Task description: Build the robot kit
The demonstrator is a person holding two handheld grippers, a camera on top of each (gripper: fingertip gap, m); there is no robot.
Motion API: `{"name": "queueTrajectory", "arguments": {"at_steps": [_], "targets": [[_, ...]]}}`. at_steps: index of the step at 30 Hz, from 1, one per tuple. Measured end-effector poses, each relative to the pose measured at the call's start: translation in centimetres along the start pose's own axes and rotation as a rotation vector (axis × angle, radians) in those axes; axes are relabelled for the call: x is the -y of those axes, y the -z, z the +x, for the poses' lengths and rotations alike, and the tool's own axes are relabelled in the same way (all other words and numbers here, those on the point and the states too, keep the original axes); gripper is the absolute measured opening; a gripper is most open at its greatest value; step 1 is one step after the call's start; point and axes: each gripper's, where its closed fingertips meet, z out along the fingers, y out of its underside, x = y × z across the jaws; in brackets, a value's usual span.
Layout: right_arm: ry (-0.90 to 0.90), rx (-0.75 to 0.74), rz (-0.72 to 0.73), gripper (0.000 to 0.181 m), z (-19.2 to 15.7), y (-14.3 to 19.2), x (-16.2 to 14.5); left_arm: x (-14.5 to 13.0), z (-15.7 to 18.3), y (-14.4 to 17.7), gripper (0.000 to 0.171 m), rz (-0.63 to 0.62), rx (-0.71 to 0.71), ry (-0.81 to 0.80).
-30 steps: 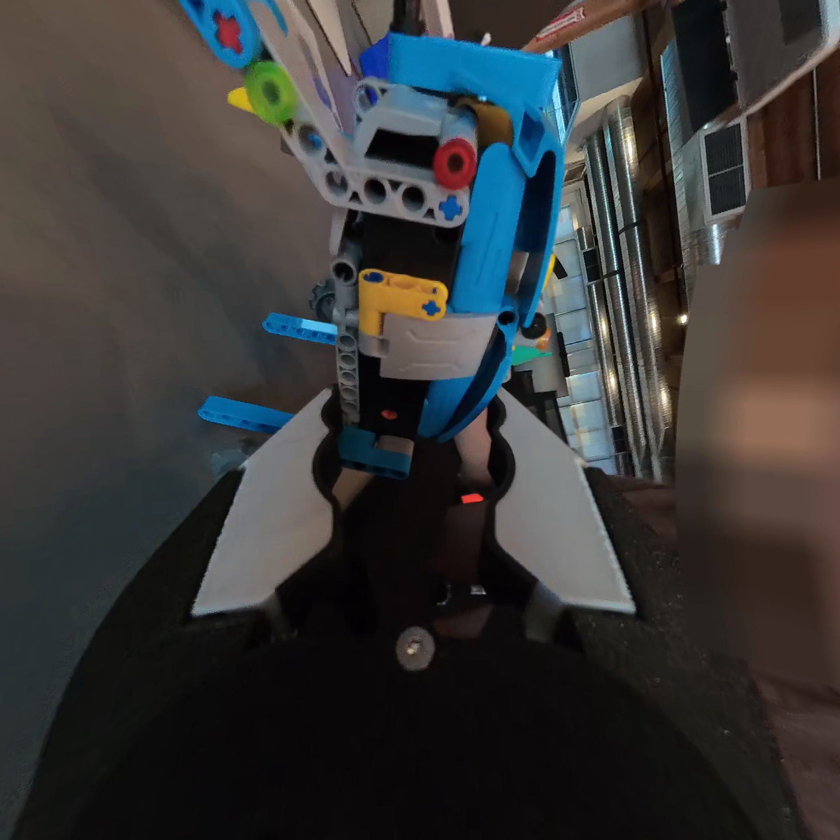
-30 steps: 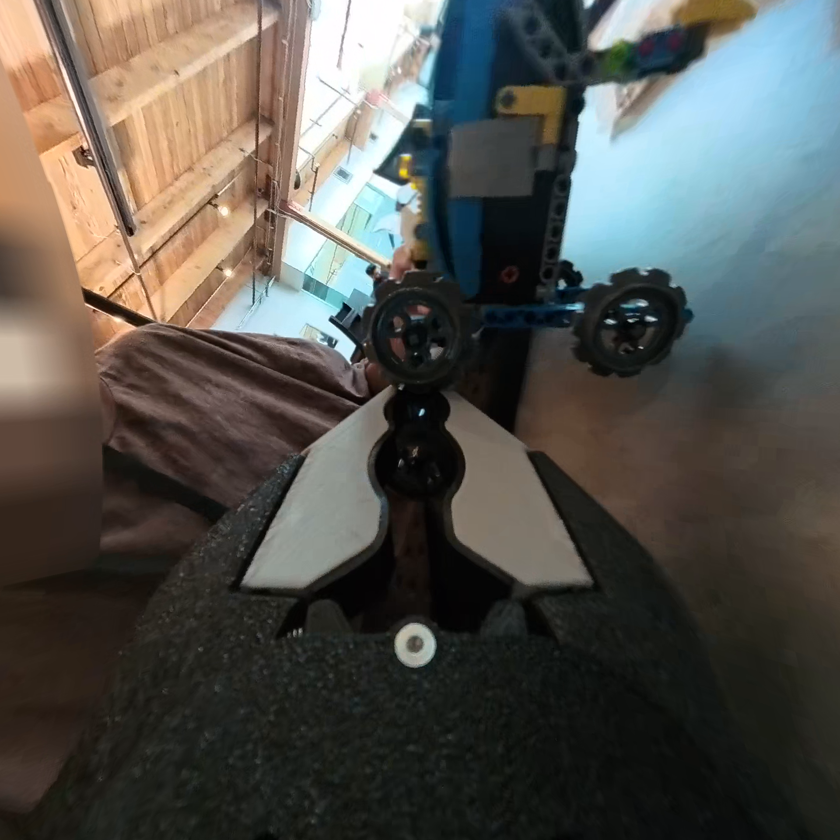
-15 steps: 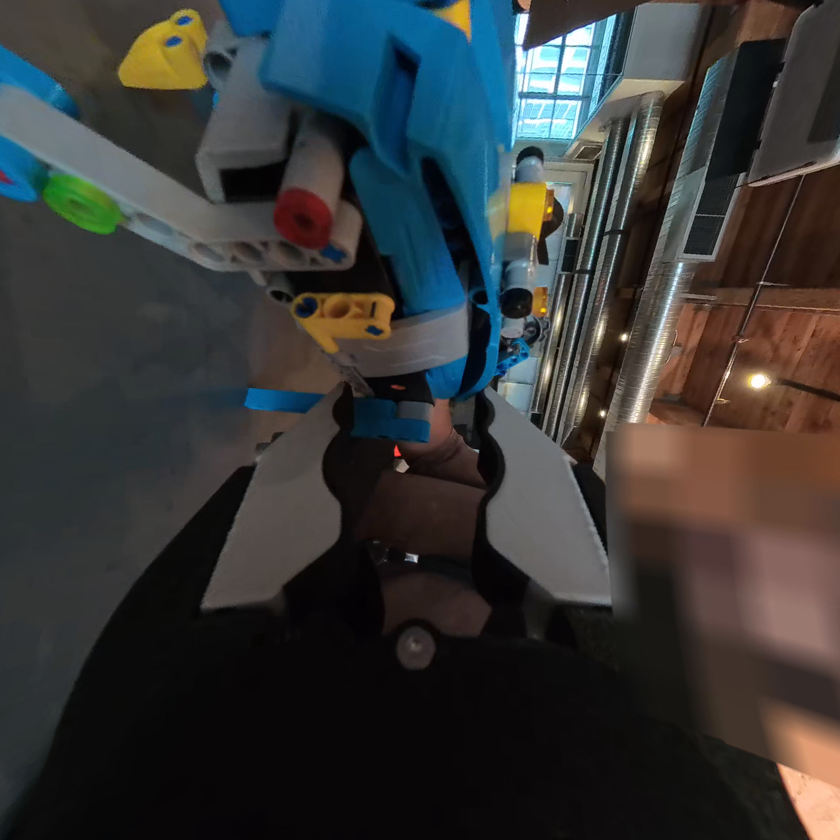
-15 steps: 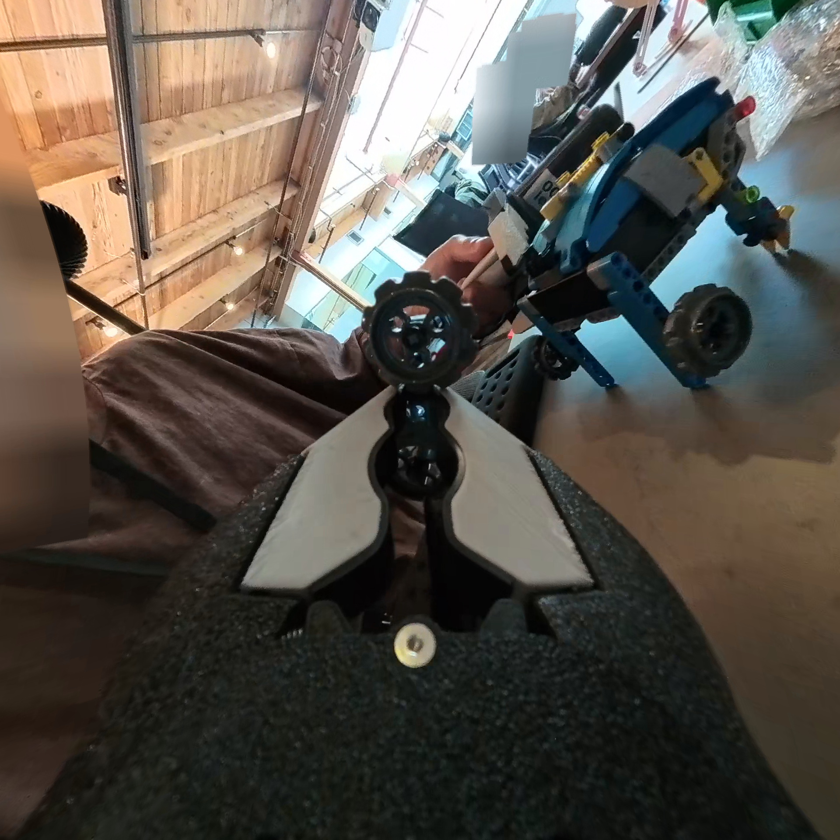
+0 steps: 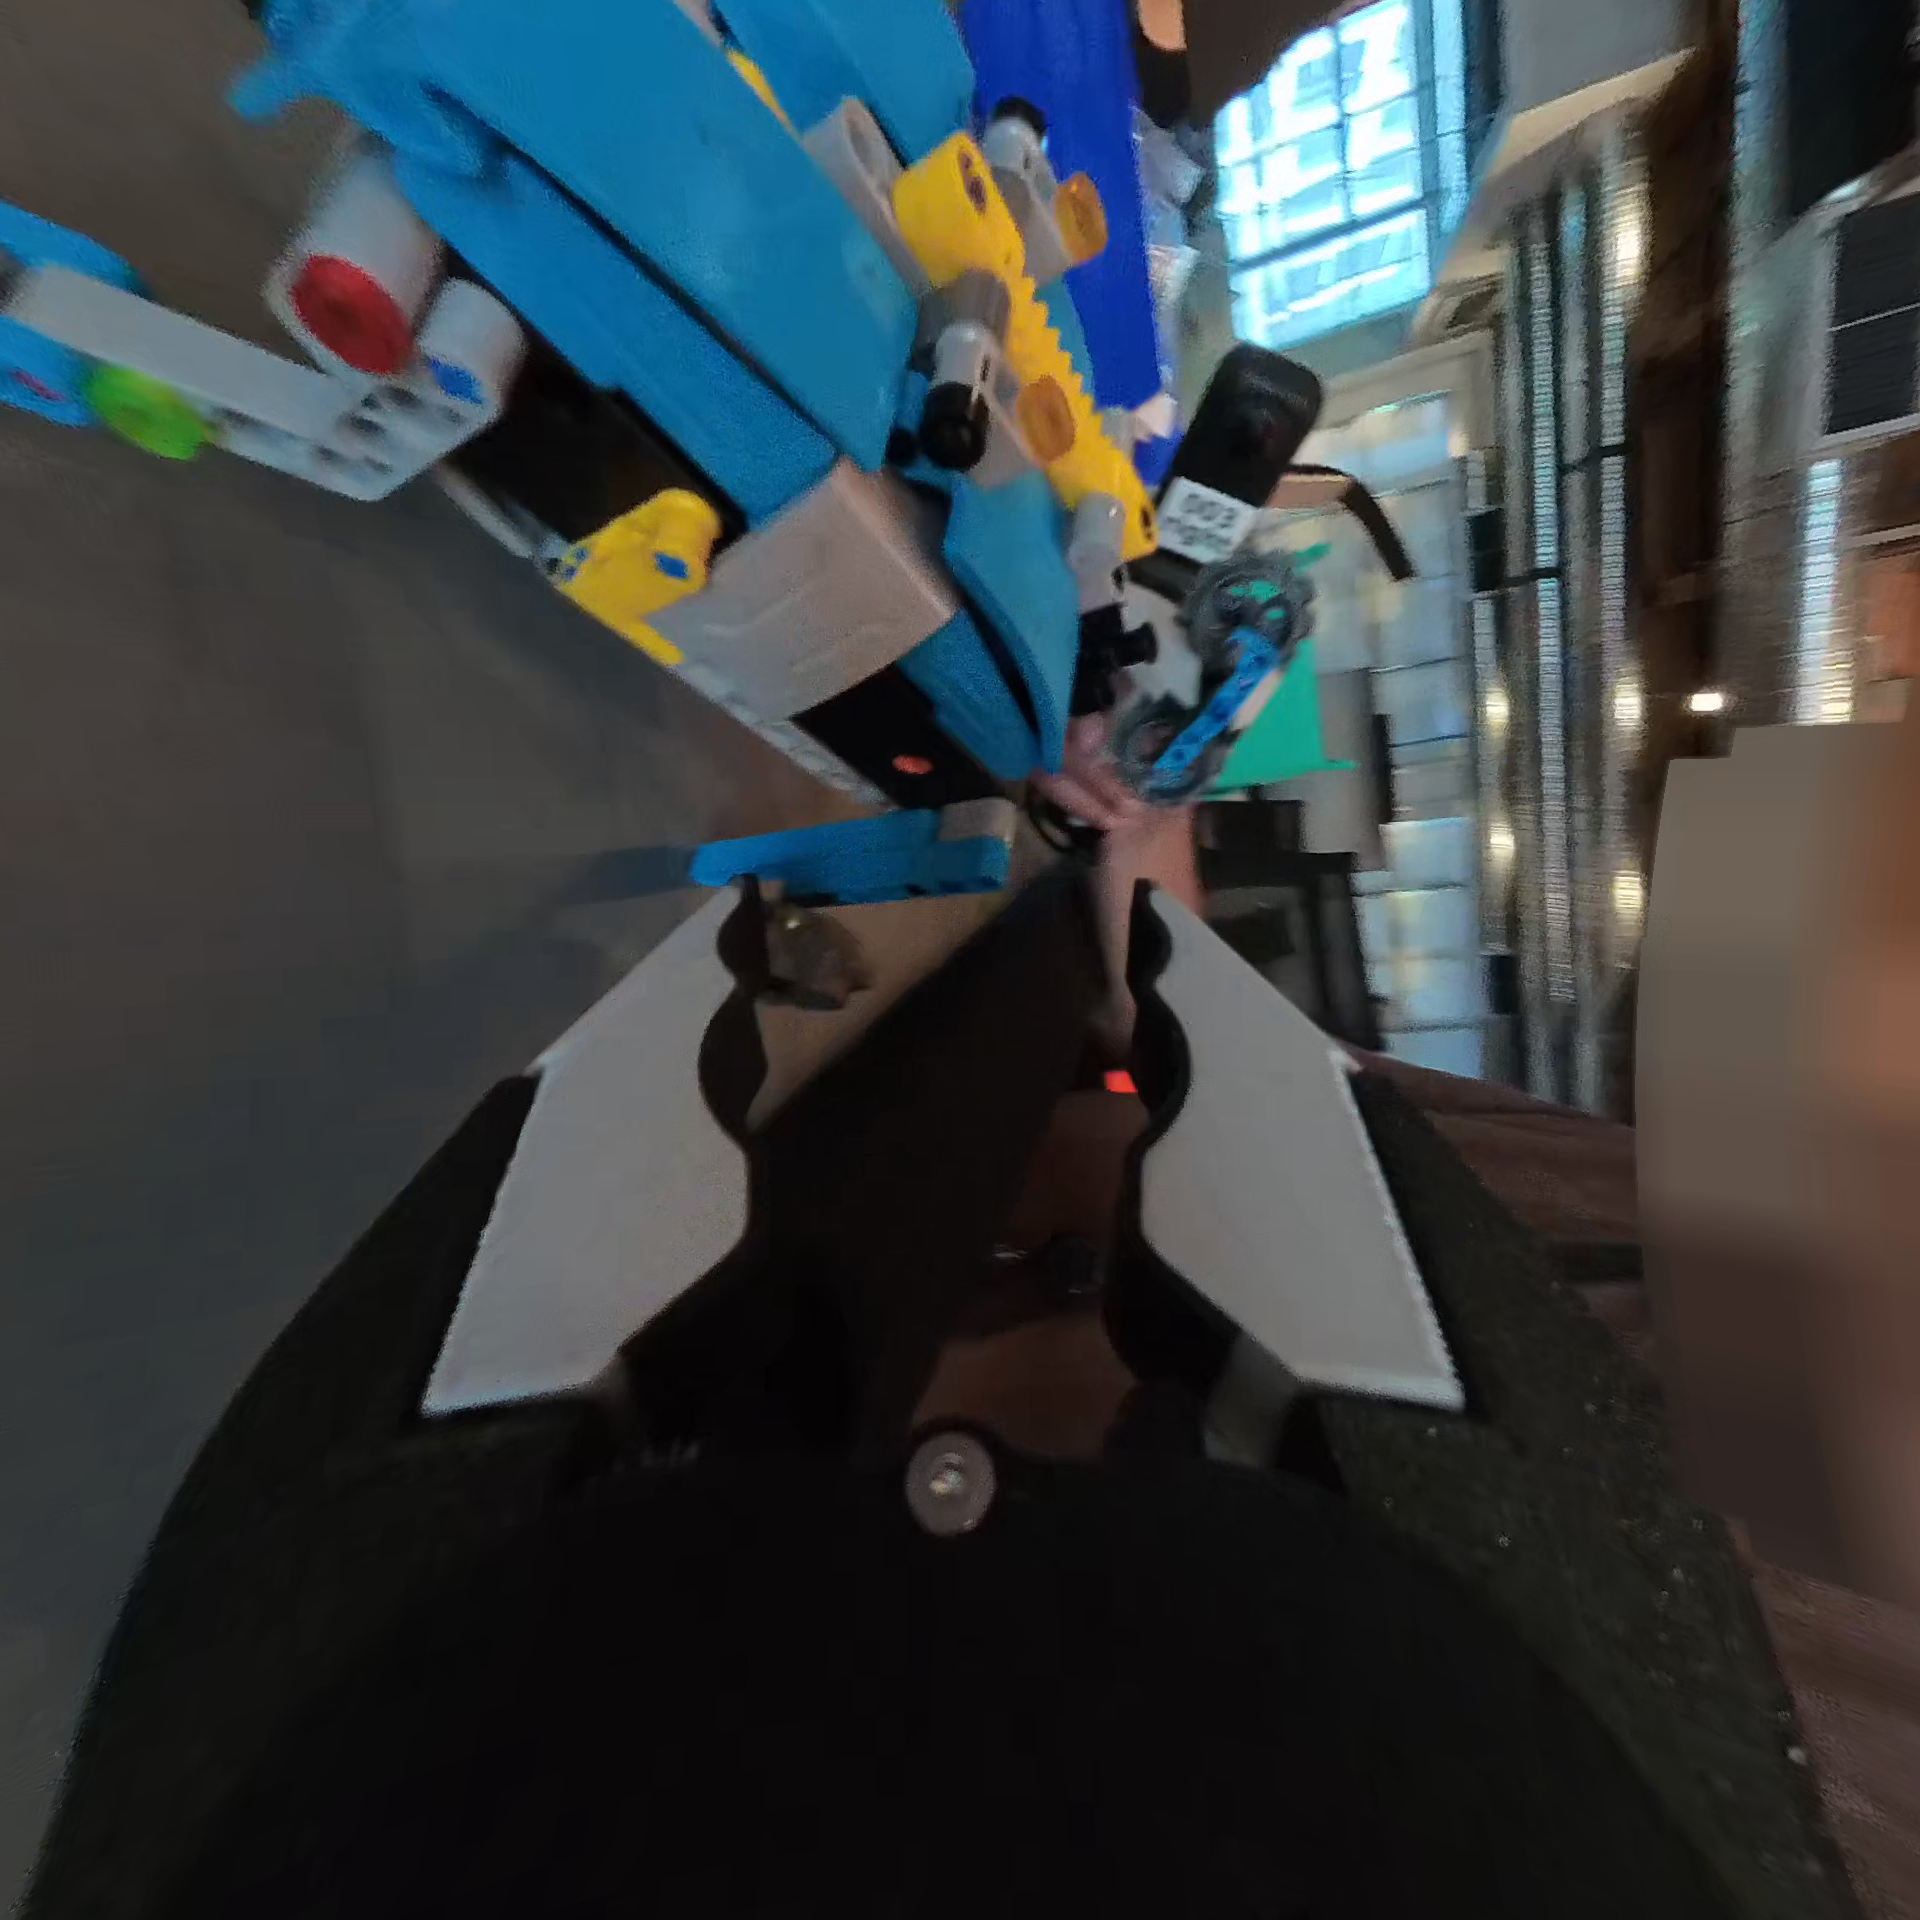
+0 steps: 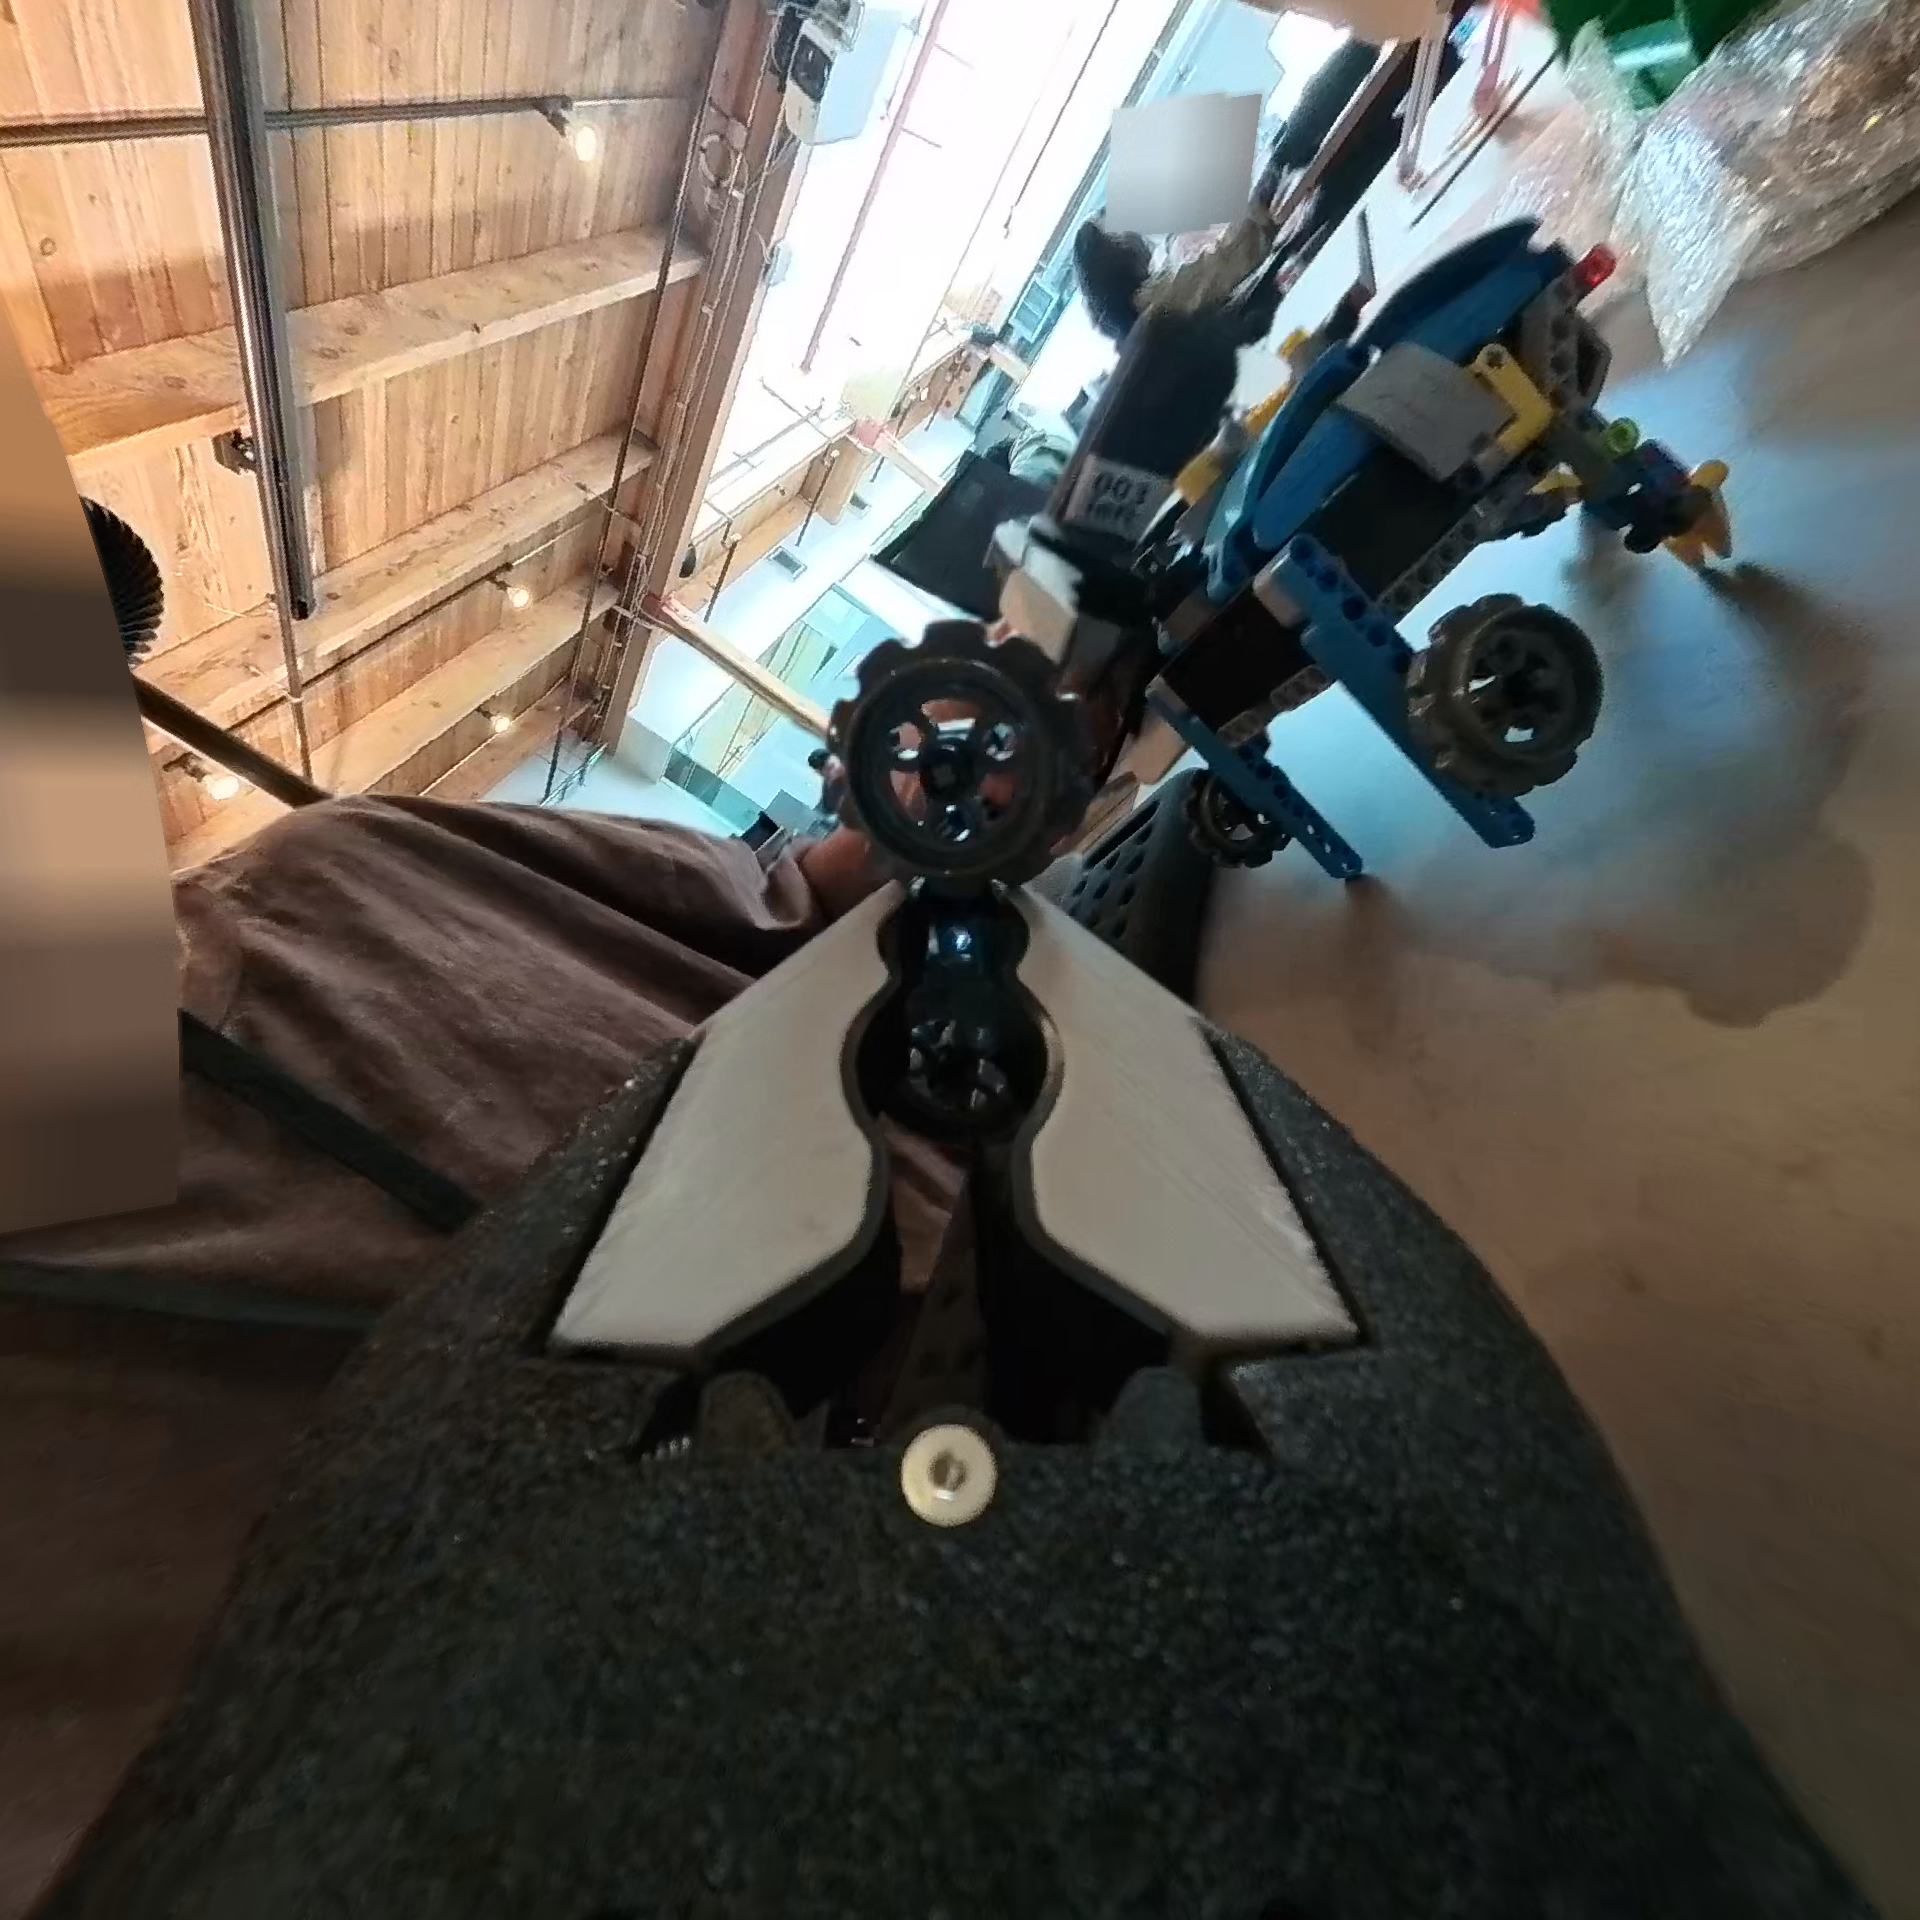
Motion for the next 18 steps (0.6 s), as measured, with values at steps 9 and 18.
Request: {"name": "queueTrajectory", "arguments": {"at_steps": [9, 18], "targets": [[0.055, -0.180, 0.126, 0.008, 2.1, 3.1, 2.6, 1.7, -1.4, 3.9, 0.058, 0.421, 0.369, -0.493], [0.122, -0.406, 0.142, 0.009, 5.7, 4.4, 3.6, 3.9, -1.6, 7.6, 0.055, 0.678, 0.368, -0.412]]}}
